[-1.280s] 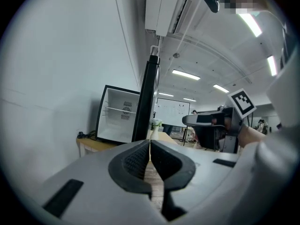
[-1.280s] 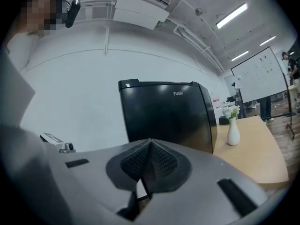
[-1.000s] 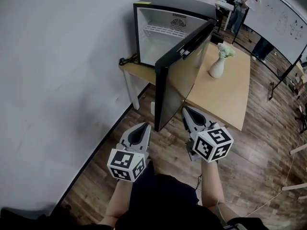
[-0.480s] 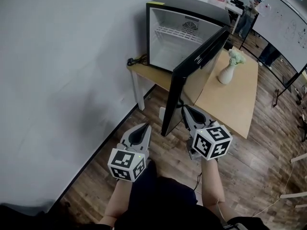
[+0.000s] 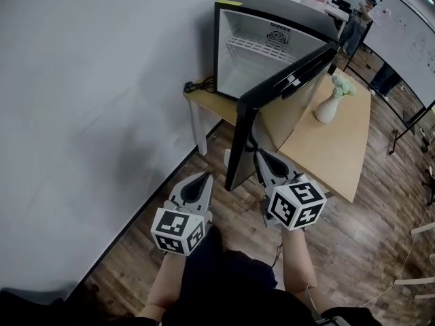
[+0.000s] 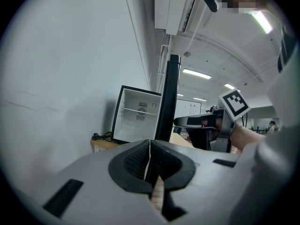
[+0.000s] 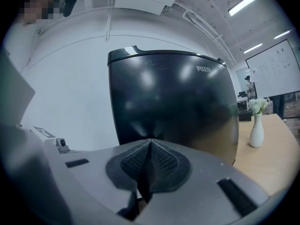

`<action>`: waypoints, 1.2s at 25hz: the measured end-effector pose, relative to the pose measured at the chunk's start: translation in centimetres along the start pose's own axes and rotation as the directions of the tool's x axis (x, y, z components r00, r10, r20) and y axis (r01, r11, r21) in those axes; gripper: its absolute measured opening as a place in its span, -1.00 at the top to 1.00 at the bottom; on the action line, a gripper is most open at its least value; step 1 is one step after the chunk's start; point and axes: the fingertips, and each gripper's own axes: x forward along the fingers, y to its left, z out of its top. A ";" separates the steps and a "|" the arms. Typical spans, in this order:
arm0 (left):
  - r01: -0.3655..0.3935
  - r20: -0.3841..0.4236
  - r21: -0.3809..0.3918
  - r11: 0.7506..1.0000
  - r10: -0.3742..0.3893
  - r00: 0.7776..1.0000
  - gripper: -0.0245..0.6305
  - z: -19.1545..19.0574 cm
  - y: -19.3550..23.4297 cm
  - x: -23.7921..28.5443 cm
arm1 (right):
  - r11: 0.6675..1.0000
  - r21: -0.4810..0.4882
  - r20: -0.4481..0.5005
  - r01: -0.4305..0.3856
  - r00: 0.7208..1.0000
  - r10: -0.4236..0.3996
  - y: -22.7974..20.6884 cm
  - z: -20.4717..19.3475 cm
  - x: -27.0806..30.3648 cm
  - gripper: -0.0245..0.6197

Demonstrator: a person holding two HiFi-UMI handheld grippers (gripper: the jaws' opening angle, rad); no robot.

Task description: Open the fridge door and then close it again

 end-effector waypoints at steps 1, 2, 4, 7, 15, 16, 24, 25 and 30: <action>-0.003 -0.002 -0.002 1.000 0.003 1.000 0.91 0.1 0.4 0.2 | 1.000 0.005 0.002 -0.003 1.000 0.003 0.1 0.1 0.5 0.95; -0.007 -0.004 -0.005 1.000 0.007 1.000 0.91 0.1 0.8 0.4 | 1.000 0.005 0.003 -0.004 1.000 0.003 0.1 0.2 1.1 0.95; -0.014 -0.007 -0.011 1.000 0.014 1.000 0.91 0.3 1.8 0.9 | 1.000 0.002 0.002 -0.004 1.000 0.004 0.2 0.4 2.4 0.95; -0.028 -0.008 -0.013 1.000 0.028 1.000 0.91 0.4 3.2 1.5 | 1.000 0.004 0.005 -0.011 1.000 0.011 0.1 0.6 4.1 0.95; -0.065 0.000 -0.029 0.997 0.065 0.998 0.91 1.2 6.0 2.2 | 1.000 -0.009 -0.001 -0.028 1.000 0.028 0.6 1.2 7.6 0.95; -0.071 0.001 -0.030 0.997 0.071 0.997 0.91 1.3 6.4 2.4 | 0.999 -0.018 -0.003 -0.027 1.000 0.027 0.6 1.3 8.1 0.95; -0.096 0.004 -0.043 0.994 0.096 0.995 0.91 2.0 9.4 4.3 | 0.999 -0.025 0.000 -0.034 0.999 0.034 0.5 2.2 11.9 0.95; -0.099 0.004 -0.045 0.994 0.100 0.995 0.91 2.1 9.9 4.6 | 0.999 -0.026 0.002 -0.036 0.999 0.036 0.4 2.3 12.5 0.95; -0.097 0.002 -0.053 0.994 0.097 0.995 0.91 2.4 11.6 6.2 | 0.998 -0.059 0.000 -0.024 1.000 0.024 0.2 2.7 14.9 0.95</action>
